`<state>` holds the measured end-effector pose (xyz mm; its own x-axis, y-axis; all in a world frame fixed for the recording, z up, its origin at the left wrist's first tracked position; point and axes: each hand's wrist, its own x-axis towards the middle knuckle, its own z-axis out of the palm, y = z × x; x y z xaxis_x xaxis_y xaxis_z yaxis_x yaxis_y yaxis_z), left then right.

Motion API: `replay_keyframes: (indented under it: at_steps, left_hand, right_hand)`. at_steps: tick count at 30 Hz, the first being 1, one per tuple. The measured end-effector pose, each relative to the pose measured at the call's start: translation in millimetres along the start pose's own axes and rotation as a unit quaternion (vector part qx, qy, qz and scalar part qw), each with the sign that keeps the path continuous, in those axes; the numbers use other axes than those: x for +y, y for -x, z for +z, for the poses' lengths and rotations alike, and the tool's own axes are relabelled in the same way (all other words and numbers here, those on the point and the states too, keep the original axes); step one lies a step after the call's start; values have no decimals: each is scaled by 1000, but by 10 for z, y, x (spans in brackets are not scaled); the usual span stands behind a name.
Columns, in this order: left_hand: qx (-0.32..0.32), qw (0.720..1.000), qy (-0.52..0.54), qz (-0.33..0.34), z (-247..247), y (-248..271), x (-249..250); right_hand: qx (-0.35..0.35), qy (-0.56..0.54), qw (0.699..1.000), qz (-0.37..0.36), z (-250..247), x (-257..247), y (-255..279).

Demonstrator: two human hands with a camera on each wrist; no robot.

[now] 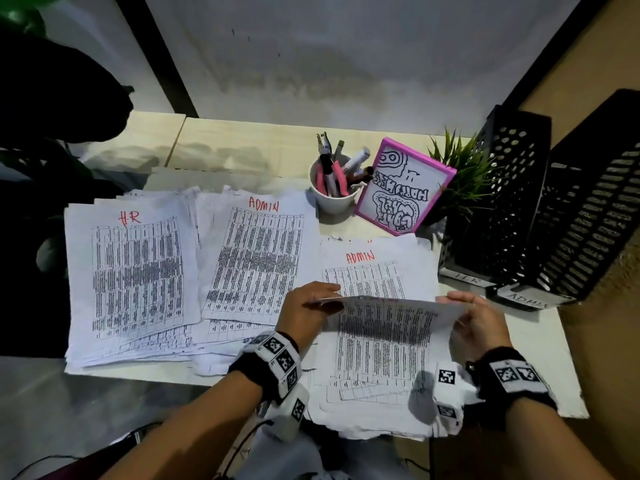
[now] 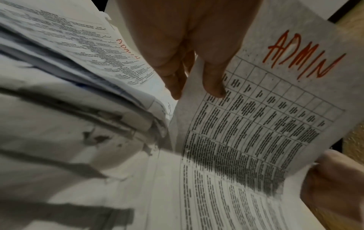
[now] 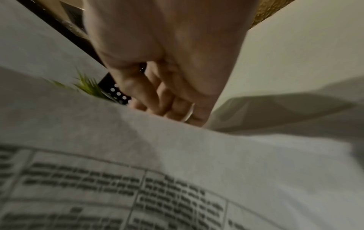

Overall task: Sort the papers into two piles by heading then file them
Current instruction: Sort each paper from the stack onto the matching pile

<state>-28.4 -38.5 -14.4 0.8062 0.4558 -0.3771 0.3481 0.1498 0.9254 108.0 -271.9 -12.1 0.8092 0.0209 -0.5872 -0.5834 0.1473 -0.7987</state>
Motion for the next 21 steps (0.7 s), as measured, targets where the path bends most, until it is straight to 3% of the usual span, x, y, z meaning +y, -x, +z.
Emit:
replay_keyframes:
  at_steps: [4, 9, 15, 19, 21]
  left_hand:
    - [17, 999, -10, 25, -28, 62, -75]
    - [23, 999, -21, 36, -26, 94, -70]
    - [30, 999, -11, 22, -11, 92, -43]
    - [-4, 997, -72, 19, -71, 11, -103]
    - [-2, 997, -81, 16, -75, -19, -106]
  right_hand:
    - [53, 183, 981, -26, -12, 124, -320]
    - [67, 425, 901, -60, 63, 201, -561]
    - [52, 492, 865, -77, 44, 271, -580]
    - [19, 517, 842, -152, -6, 239, -534]
    - [-2, 488, 851, -193, -58, 204, -479]
